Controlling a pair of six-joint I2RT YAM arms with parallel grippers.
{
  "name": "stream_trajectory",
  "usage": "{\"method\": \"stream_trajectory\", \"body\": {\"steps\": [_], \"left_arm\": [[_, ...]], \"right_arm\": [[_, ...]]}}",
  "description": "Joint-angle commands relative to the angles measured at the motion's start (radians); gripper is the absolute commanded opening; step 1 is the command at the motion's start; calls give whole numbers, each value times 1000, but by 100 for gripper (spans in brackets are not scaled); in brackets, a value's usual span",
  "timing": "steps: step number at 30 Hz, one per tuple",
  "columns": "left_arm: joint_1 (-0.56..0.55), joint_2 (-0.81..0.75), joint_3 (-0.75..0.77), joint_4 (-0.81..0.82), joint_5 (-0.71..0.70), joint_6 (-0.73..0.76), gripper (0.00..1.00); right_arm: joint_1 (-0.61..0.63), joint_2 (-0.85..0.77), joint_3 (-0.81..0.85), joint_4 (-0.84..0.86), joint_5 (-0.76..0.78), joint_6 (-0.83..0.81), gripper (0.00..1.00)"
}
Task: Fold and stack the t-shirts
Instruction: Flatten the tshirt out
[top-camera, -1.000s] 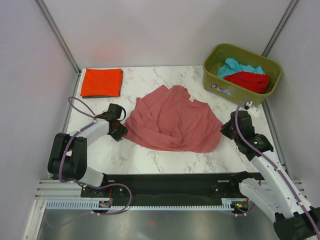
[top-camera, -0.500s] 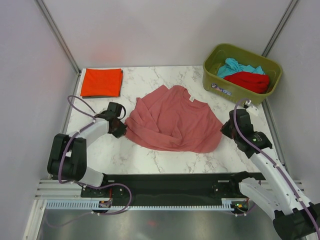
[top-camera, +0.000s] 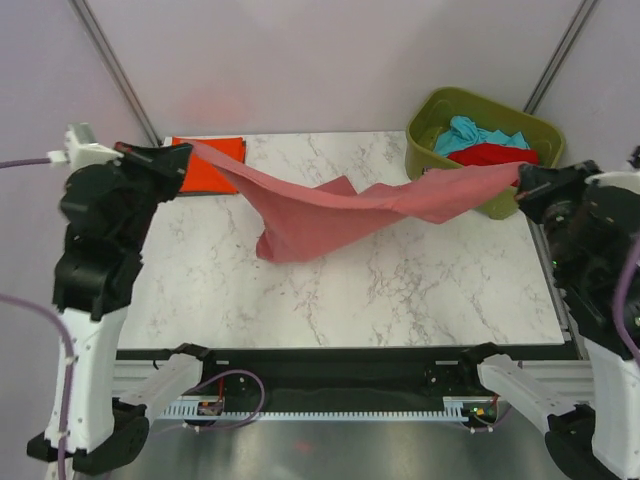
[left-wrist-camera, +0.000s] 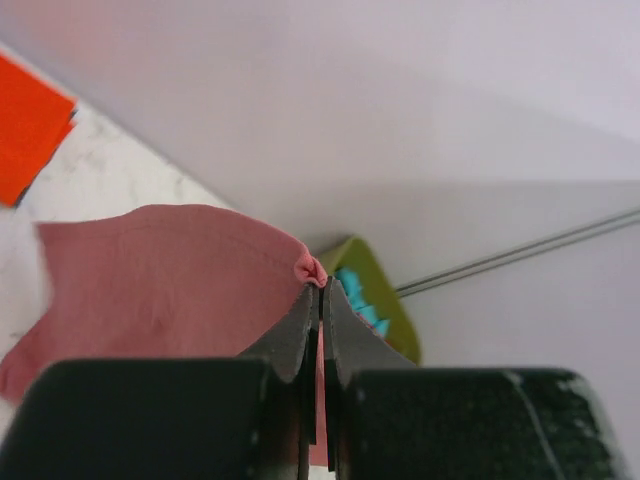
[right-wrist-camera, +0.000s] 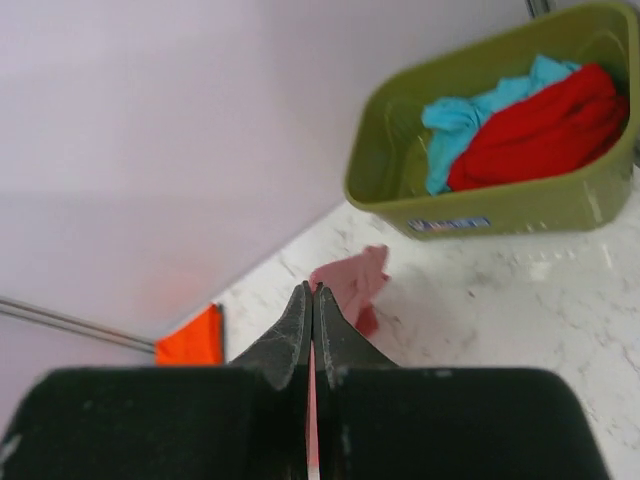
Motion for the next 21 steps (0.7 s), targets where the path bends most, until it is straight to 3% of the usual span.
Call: {"method": "stream_trajectory", "body": {"steps": [1,6,13,17,20,21], "left_arm": [[1,-70,155,-137,28,27,2],[1,-98,248,-188,152,6,2],[1,-57,194,-208,185,42,2],[1,44,138,-206,114,79,2],[1,158,150,-199,-13,113,2],[3,259,194,-193,-63,127,2]], "right_arm": [[-2,-79,124,-59,52,19,0],[-5,-168,184,-49,-77,68,0],[-14,-142,104,-19,-155,41,0],[-14,-20,-3,148,-244,-34,0],[-14,150,7,245,-258,-79,0],[-14,266,30,285,-247,-85,0]]}}
